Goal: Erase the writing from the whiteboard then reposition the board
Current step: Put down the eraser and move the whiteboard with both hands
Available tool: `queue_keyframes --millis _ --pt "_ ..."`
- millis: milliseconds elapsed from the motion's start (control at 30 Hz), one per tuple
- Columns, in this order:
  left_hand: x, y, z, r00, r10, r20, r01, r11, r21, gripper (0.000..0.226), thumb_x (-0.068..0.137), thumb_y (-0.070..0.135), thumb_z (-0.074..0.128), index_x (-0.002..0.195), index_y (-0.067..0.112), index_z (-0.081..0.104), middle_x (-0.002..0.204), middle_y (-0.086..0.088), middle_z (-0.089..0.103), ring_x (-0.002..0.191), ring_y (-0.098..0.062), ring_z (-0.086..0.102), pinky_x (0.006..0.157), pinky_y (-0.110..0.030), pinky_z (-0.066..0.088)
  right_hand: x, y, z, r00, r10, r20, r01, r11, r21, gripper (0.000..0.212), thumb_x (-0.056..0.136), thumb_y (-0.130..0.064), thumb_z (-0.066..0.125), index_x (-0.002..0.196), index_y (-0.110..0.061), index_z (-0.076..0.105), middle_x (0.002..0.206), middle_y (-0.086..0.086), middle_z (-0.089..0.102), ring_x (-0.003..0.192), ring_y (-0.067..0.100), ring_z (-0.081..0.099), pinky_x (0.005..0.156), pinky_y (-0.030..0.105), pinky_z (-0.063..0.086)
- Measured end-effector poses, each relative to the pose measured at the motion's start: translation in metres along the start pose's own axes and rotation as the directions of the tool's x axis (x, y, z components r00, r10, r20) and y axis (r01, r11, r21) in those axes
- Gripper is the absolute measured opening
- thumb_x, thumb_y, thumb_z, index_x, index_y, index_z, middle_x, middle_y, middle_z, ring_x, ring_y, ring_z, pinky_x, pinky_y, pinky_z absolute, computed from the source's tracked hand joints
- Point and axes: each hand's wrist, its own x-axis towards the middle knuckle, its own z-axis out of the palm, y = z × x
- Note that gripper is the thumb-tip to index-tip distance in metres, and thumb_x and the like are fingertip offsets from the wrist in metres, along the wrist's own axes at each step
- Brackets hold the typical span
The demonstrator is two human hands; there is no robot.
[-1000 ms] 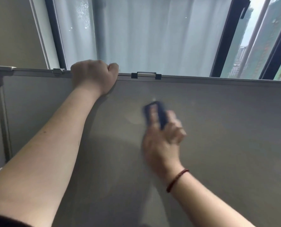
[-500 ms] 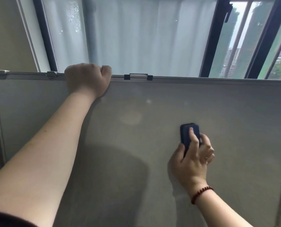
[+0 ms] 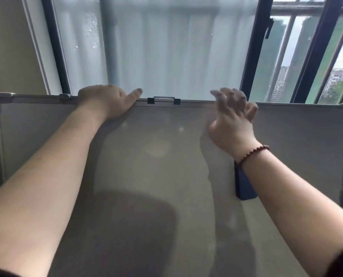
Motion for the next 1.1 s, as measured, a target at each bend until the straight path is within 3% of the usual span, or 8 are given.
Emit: queue_keyframes --millis 100,200,333,433,500,700,833,1100 --pt "0.008 -0.010 -0.009 0.963 0.084 0.255 -0.069 0.995 -0.065 0.074 0.060 0.092 0.037 0.082 0.026 0.062 0.080 0.009 0.064 0.084 -0.015 0.061 0.079 -0.032 0.045 0.029 0.001 0.003 0.976 -0.011 0.216 0.032 0.995 -0.096 0.059 0.066 -0.008 0.040 0.122 -0.024 0.049 0.129 0.004 0.051 0.130 0.021 0.030 0.101 0.046 0.015" --pt "0.015 -0.014 -0.011 0.911 0.193 0.365 -0.160 0.980 -0.120 0.061 0.049 0.079 0.068 0.087 0.031 0.064 0.082 0.011 0.070 0.080 -0.011 0.066 0.081 -0.035 0.052 0.037 0.006 0.009 0.990 -0.054 0.128 0.064 0.995 -0.081 0.027 0.070 -0.010 0.045 0.093 -0.019 0.056 0.095 0.003 0.058 0.103 0.024 0.042 0.081 0.038 0.016" --pt "0.019 0.001 -0.001 0.944 0.205 0.260 -0.187 0.978 -0.094 0.060 0.047 0.075 0.072 0.076 0.024 0.060 0.075 0.007 0.064 0.076 -0.016 0.063 0.072 -0.033 0.049 0.044 0.015 0.017 0.998 -0.028 0.053 0.032 0.996 -0.084 0.017 0.066 -0.005 0.044 0.076 -0.015 0.055 0.080 0.004 0.053 0.099 0.025 0.039 0.078 0.035 0.014" --pt "0.025 0.018 0.010 0.955 0.244 0.166 -0.236 0.969 -0.067 0.058 0.052 0.075 0.069 0.068 0.023 0.049 0.071 0.006 0.055 0.072 -0.018 0.054 0.064 -0.031 0.040 0.046 0.031 0.025 0.999 0.019 0.033 -0.015 0.993 -0.120 0.021 0.068 -0.003 0.040 0.079 -0.013 0.054 0.083 0.005 0.050 0.102 0.026 0.037 0.085 0.039 0.019" --pt "0.031 0.030 0.018 0.950 0.285 0.126 -0.282 0.959 -0.037 0.057 0.055 0.076 0.066 0.068 0.025 0.044 0.074 0.007 0.054 0.076 -0.020 0.051 0.070 -0.031 0.038 0.050 0.043 0.030 0.999 0.032 0.023 -0.027 0.986 -0.167 0.021 0.069 -0.004 0.040 0.082 -0.013 0.054 0.085 0.005 0.049 0.103 0.025 0.036 0.082 0.039 0.017" --pt "0.057 0.077 0.058 0.937 0.350 0.019 -0.349 0.937 -0.029 0.077 0.062 0.075 0.061 0.120 0.024 0.055 0.123 -0.004 0.059 0.120 -0.028 0.045 0.096 -0.043 0.028 0.059 0.088 0.034 0.990 0.129 0.054 -0.111 0.961 -0.253 0.024 0.069 -0.004 0.039 0.087 -0.013 0.052 0.088 0.008 0.048 0.104 0.027 0.035 0.082 0.040 0.019" --pt "0.074 0.115 0.076 0.925 0.379 0.019 -0.375 0.921 -0.103 0.079 0.065 0.073 0.061 0.125 0.023 0.051 0.125 -0.008 0.054 0.122 -0.029 0.041 0.099 -0.043 0.027 0.062 0.123 0.031 0.978 0.196 0.074 -0.168 0.944 -0.284 0.029 0.073 0.000 0.037 0.095 -0.012 0.052 0.091 0.007 0.040 0.106 0.026 0.035 0.078 0.037 0.013" --pt "0.083 0.191 0.111 0.899 0.430 -0.081 -0.436 0.869 -0.233 0.075 0.076 0.061 0.060 0.137 0.022 0.040 0.135 -0.007 0.045 0.131 -0.026 0.033 0.109 -0.036 0.014 0.066 0.195 0.023 0.963 0.268 0.040 -0.240 0.913 -0.331 0.027 0.069 0.003 0.037 0.089 -0.012 0.049 0.093 0.008 0.046 0.107 0.025 0.034 0.093 0.041 0.022"
